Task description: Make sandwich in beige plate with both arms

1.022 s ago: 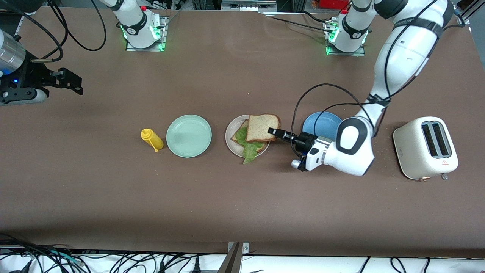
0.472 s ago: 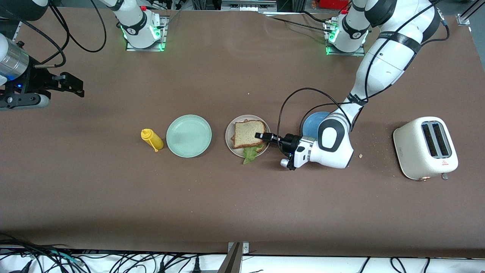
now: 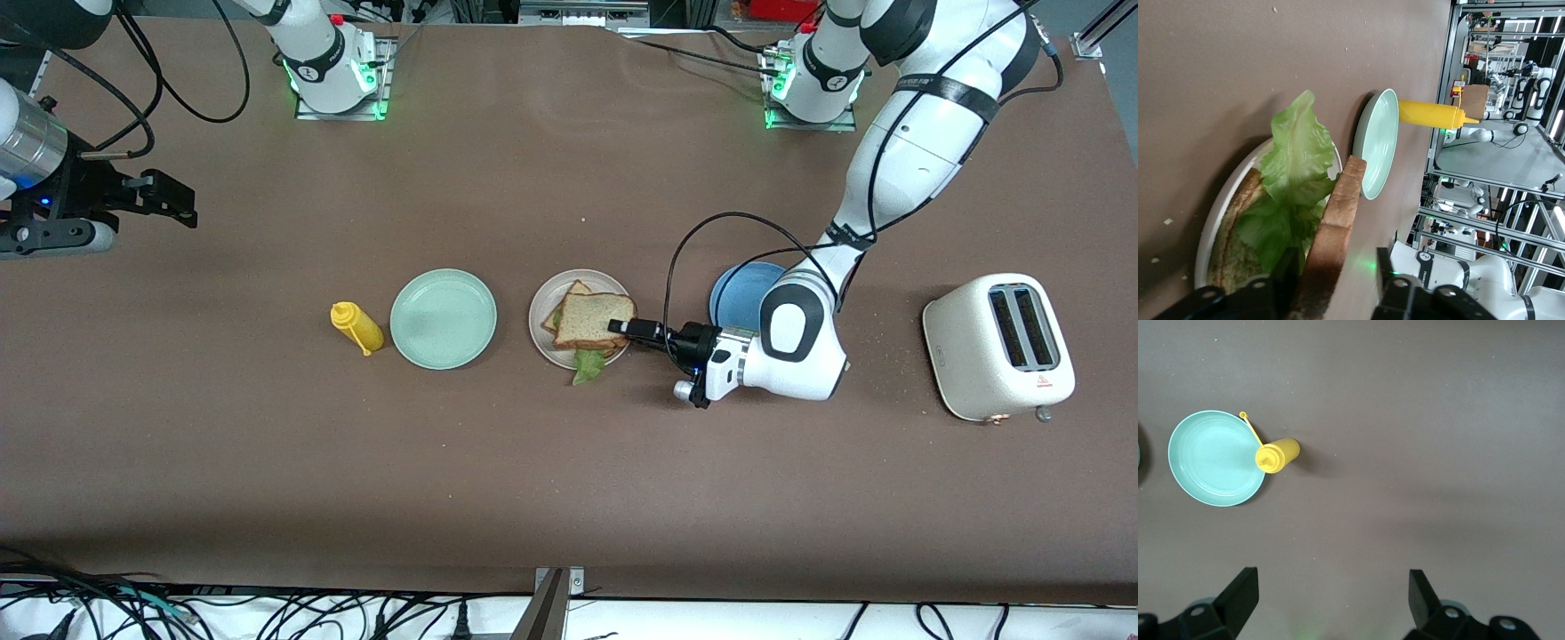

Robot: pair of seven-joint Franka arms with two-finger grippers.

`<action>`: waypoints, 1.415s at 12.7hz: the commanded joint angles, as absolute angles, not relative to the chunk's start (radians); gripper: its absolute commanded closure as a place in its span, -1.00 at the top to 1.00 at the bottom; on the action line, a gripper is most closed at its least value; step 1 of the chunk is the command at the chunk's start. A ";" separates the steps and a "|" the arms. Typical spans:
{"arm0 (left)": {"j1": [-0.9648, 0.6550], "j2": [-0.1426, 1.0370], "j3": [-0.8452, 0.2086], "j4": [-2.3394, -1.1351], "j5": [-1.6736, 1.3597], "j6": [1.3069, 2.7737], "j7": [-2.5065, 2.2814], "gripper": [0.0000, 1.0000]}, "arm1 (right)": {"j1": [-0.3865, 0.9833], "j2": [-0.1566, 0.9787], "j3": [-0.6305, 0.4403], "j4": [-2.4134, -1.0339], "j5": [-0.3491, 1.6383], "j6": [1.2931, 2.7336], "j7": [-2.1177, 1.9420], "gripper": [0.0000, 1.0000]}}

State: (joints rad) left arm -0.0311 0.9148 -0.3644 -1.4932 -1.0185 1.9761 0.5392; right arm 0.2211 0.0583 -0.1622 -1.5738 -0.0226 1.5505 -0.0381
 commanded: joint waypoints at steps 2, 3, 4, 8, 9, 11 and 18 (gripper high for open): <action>-0.017 0.845 -0.359 -1.503 -0.913 1.977 0.537 1.00 | 0.203 0.069 -0.172 -1.546 -0.037 1.526 -0.035 1.00; -0.014 0.825 -0.347 -1.503 -0.863 1.977 0.525 1.00 | 0.202 0.072 -0.170 -1.545 -0.038 1.526 -0.035 1.00; -0.009 0.803 -0.342 -1.503 -0.809 1.974 0.494 1.00 | 0.202 0.072 -0.170 -1.545 -0.037 1.526 -0.035 1.00; 0.032 0.721 -0.339 -1.508 -0.635 1.951 0.416 1.00 | 0.202 0.072 -0.170 -1.543 -0.037 1.535 -0.034 1.00; 0.034 0.698 -0.337 -1.506 -0.574 1.939 0.366 1.00 | 0.202 0.072 -0.170 -1.543 -0.035 1.537 -0.034 1.00; 0.037 0.622 -0.339 -1.505 -0.416 1.909 0.229 1.00 | 0.201 0.072 -0.170 -1.543 -0.037 1.539 -0.034 1.00; 0.011 0.347 -0.228 -1.526 -0.069 1.790 0.071 1.00 | 0.193 0.083 -0.184 -1.543 -0.028 1.540 -0.031 1.00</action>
State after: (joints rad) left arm 0.0384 0.4683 -0.2985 -1.4813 -0.1492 1.8250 0.0906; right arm 0.1979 0.0713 -0.1861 -1.5718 -0.0227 1.5515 -0.0381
